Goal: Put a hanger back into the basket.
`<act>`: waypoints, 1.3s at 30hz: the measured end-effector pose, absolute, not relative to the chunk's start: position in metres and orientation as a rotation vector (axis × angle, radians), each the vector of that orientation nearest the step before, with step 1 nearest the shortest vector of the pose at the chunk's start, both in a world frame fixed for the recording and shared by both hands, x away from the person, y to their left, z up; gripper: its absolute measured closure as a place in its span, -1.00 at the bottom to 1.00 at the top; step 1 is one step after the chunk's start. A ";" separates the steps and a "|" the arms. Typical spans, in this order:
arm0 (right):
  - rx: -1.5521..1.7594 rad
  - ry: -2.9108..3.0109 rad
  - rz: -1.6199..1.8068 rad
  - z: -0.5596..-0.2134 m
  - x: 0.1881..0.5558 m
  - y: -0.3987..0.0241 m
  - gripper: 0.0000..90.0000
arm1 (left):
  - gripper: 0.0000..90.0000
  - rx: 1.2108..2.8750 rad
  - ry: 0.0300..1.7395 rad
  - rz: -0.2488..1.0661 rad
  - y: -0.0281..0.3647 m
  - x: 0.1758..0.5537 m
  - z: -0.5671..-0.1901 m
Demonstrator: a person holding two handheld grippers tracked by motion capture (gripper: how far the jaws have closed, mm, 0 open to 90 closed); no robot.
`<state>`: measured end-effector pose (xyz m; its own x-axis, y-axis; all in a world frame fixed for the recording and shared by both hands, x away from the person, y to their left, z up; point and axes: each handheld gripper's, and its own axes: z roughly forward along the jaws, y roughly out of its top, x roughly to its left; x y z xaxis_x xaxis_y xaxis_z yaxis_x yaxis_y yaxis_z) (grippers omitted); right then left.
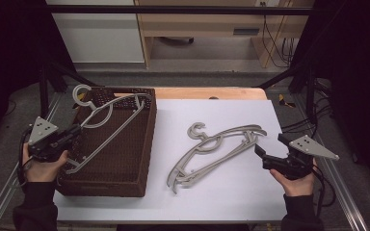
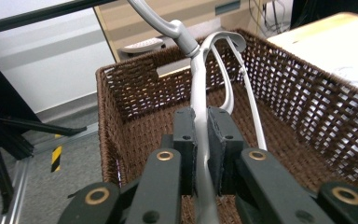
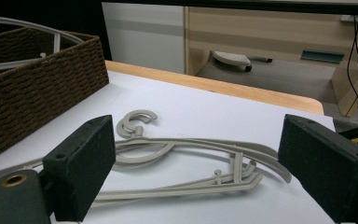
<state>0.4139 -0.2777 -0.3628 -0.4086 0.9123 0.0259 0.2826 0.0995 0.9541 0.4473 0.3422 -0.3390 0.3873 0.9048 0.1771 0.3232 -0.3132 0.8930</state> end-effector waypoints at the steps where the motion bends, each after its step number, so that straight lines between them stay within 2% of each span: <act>1: 1.174 1.770 1.329 -0.363 0.414 -0.278 -0.76 | 0.82 1.848 1.060 0.902 0.341 0.448 -0.340; 14: 1.173 1.778 1.322 -0.364 0.415 -0.276 -0.76 | 0.82 1.900 1.021 0.889 0.346 0.466 -0.330; 20: 1.172 1.780 1.322 -0.363 0.414 -0.276 -0.76 | 0.81 1.923 1.026 0.876 0.346 0.474 -0.342; 25: 1.176 1.779 1.322 -0.364 0.415 -0.276 -0.76 | 0.81 2.006 1.039 0.872 0.340 0.479 -0.359; 33: 1.169 1.779 1.323 -0.363 0.414 -0.276 -0.76 | 0.79 2.093 1.147 0.789 0.339 0.486 -0.368; 39: 1.171 1.777 1.322 -0.363 0.414 -0.277 -0.76 | 0.44 1.962 1.155 0.764 0.343 0.475 -0.353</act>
<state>0.4144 -0.2767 -0.3631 -0.4103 0.9116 0.0239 0.2851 0.1033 0.9529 0.4746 0.3428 -0.3526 0.4223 0.8974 0.1276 0.4685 -0.3366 0.8168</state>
